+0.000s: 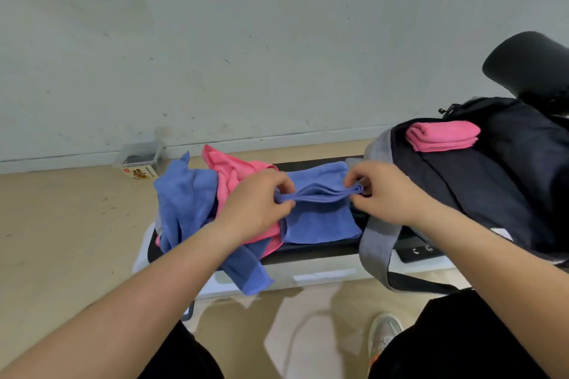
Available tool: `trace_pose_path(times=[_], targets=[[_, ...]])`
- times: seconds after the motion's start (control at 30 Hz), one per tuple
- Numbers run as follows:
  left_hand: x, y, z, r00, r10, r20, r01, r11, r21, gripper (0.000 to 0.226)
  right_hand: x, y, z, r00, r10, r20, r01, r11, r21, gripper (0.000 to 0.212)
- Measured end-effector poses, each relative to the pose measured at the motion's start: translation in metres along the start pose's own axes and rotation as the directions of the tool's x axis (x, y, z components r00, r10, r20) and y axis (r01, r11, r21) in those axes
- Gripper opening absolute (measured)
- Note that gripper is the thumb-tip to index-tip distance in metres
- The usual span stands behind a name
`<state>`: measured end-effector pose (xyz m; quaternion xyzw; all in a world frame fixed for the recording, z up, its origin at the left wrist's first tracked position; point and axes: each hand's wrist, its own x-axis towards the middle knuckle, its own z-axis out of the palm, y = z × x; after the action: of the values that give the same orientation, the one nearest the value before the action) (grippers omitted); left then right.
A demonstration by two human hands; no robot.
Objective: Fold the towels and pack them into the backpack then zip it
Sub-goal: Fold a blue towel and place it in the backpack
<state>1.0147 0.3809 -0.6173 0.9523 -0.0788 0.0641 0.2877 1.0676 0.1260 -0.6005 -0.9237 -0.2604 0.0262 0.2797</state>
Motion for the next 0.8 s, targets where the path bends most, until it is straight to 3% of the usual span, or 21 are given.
trace_pose_path(times=[0.2, 0.4, 0.53, 0.67, 0.73, 0.8], targets=[[-0.029, 0.006, 0.030, 1.000, 0.023, 0.009, -0.024, 0.982, 0.186, 0.013, -0.027, 0.010, 0.033, 0.996, -0.056, 0.064, 0.071, 0.966, -0.249, 0.010], [-0.035, -0.002, 0.043, 0.971, 0.198, -0.135, -0.151, 0.943, 0.295, 0.011, -0.036, 0.016, 0.046, 0.990, -0.137, -0.024, 0.124, 0.950, -0.285, 0.009], [-0.034, -0.012, 0.046, 0.956, 0.288, 0.053, -0.285, 0.874, 0.394, 0.015, -0.039, 0.021, 0.054, 0.975, -0.218, 0.031, 0.210, 0.876, -0.435, 0.007], [-0.016, 0.006, 0.035, 0.981, 0.148, 0.127, -0.185, 0.915, 0.360, 0.035, -0.033, 0.021, 0.054, 0.989, -0.120, -0.081, 0.090, 0.947, -0.308, 0.022], [0.003, 0.017, 0.033, 0.989, 0.139, 0.041, -0.145, 0.935, 0.325, 0.032, -0.027, 0.018, 0.052, 0.991, 0.002, -0.135, -0.032, 0.975, -0.221, 0.016], [0.028, 0.021, 0.036, 0.990, 0.130, -0.060, -0.104, 0.943, 0.317, 0.017, -0.016, 0.013, 0.050, 0.980, 0.117, -0.161, -0.145, 0.973, -0.179, 0.029]])
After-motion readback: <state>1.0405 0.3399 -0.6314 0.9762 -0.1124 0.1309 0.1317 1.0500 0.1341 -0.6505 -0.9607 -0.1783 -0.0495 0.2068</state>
